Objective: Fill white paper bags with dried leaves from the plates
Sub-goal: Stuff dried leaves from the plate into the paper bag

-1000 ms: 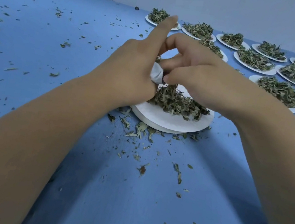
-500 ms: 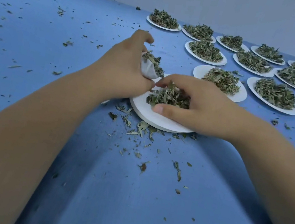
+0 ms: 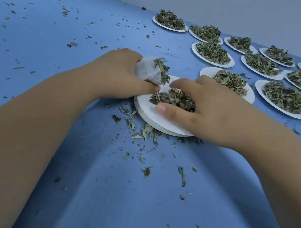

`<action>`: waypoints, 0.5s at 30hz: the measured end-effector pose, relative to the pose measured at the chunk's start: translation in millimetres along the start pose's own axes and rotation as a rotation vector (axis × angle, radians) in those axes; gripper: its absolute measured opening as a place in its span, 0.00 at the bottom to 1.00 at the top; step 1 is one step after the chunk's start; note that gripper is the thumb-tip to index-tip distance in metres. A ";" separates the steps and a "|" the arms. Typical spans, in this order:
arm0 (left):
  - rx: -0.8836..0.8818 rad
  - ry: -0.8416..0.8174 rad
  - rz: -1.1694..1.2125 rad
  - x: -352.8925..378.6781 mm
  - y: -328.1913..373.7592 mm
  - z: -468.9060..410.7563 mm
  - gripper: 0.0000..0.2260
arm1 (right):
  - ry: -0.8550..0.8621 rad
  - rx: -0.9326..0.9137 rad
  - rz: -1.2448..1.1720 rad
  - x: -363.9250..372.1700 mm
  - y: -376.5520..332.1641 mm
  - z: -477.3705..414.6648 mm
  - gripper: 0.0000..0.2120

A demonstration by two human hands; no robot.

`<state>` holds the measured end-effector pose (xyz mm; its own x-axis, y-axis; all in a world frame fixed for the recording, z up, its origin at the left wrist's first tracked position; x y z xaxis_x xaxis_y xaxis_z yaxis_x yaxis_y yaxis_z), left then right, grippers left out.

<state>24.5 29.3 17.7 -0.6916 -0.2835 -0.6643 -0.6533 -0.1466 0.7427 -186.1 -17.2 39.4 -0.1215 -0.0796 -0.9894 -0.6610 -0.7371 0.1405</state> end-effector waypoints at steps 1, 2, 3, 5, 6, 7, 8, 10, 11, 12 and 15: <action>0.015 0.006 0.013 2.2 1.4 1.5 0.20 | 0.031 0.000 -0.041 0.4 -4.9 -3.1 0.39; 0.033 0.010 0.009 4.3 2.0 2.3 0.16 | 0.070 0.001 -0.073 0.8 -9.7 -6.4 0.36; 0.058 0.014 -0.019 6.4 3.4 2.9 0.12 | 0.109 0.005 -0.090 1.6 -14.5 -9.6 0.33; 0.112 0.023 -0.096 10.8 6.6 2.5 0.07 | 0.165 0.007 -0.107 4.4 -21.7 -14.6 0.26; 0.134 0.027 -0.124 12.5 7.5 1.7 0.07 | 0.184 0.004 -0.121 5.5 -24.6 -16.7 0.21; 0.149 0.029 -0.143 13.7 8.0 1.3 0.07 | 0.205 0.001 -0.137 5.7 -26.6 -18.7 0.16; 0.155 0.030 -0.151 14.5 7.0 1.1 0.08 | 0.225 -0.001 -0.150 5.8 -27.7 -20.6 0.13; 0.151 0.052 -0.116 13.9 2.7 0.2 0.08 | 0.248 0.000 -0.157 5.7 -25.7 -23.1 0.10; 0.138 0.073 -0.072 12.7 1.0 -0.1 0.08 | 0.252 0.008 -0.160 5.0 -22.9 -22.7 0.09; 0.123 0.102 -0.031 10.5 -0.8 -0.5 0.09 | 0.255 0.022 -0.170 3.5 -18.6 -21.8 0.09; 0.179 0.187 -0.016 3.8 -3.1 -0.7 0.14 | 0.272 0.111 -0.258 -4.0 1.1 -16.3 0.08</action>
<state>24.1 28.0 12.9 -0.6224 -0.4557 -0.6364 -0.7196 0.0131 0.6943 -174.2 -28.6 42.9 0.2506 -0.0873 -0.9642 -0.7221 -0.6802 -0.1261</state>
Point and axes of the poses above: each hand's wrist, its own z-axis away from the middle knuckle, its own x-axis out of the palm, y = z × x, the point moved 1 cm from there along -z, towards the middle knuckle, and after that the axes turned 15 degrees about z, right-handed, at the moved point
